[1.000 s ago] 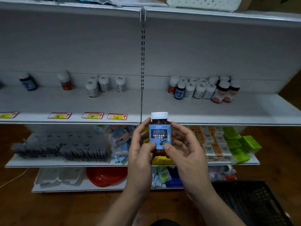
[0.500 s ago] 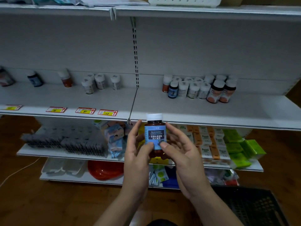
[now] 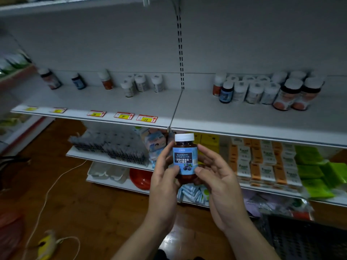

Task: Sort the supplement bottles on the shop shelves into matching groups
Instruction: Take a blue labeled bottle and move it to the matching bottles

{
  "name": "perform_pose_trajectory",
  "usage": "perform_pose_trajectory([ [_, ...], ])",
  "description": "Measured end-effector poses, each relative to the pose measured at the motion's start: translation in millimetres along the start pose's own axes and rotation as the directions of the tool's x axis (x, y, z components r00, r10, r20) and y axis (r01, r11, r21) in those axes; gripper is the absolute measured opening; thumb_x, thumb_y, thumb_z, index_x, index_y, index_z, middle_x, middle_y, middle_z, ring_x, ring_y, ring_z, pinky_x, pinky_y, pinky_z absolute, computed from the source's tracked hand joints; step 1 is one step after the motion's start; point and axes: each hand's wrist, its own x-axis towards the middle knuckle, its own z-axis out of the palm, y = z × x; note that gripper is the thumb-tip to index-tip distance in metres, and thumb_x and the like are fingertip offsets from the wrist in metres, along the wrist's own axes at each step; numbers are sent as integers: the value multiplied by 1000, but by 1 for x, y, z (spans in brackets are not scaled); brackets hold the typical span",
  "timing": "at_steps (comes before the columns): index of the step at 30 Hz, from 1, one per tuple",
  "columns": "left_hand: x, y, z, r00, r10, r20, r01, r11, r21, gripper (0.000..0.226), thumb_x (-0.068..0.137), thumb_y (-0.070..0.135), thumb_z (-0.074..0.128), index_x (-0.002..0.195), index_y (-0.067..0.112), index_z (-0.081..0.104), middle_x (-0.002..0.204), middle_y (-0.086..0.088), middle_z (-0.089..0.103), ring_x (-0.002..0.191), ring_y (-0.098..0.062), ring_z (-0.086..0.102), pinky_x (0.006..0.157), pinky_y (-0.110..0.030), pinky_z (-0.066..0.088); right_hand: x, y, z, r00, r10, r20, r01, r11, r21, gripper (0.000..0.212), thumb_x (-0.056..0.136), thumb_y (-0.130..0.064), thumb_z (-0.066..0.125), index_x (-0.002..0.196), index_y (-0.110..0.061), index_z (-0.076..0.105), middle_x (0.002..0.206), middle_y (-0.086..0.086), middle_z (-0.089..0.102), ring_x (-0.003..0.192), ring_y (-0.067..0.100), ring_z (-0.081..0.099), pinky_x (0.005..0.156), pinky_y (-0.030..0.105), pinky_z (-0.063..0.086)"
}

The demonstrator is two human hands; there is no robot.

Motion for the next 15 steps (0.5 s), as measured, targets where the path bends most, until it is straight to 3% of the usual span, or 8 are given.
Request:
perform_pose_trajectory([
  [3,3,7,-22,999,9,-45,-8,1000,15,49,97,0,38,129,31,56,116,-5,69,105,-32,67,79,-41,54,5,10,21,999,23,42,-22,1000,-20,42,85,7,60,113,-24,67,107,0,73,99,15,68,75,27,56],
  [7,7,20,-59,994,58,-97,-56,998,31,53,82,9,55,129,33,56,121,-5,65,109,-29,66,87,-46,54,11,28,57,997,25,69,-20,997,-79,39,84,0,65,113,-26,68,108,-1,72,100,16,68,74,26,56],
  [15,35,67,-180,976,86,-201,-87,996,3,51,88,-5,56,119,35,62,104,4,71,95,-17,71,70,-24,57,33,75,180,989,26,143,-1,985,-173,38,80,2,70,107,-24,68,103,-2,75,96,15,70,84,31,55],
])
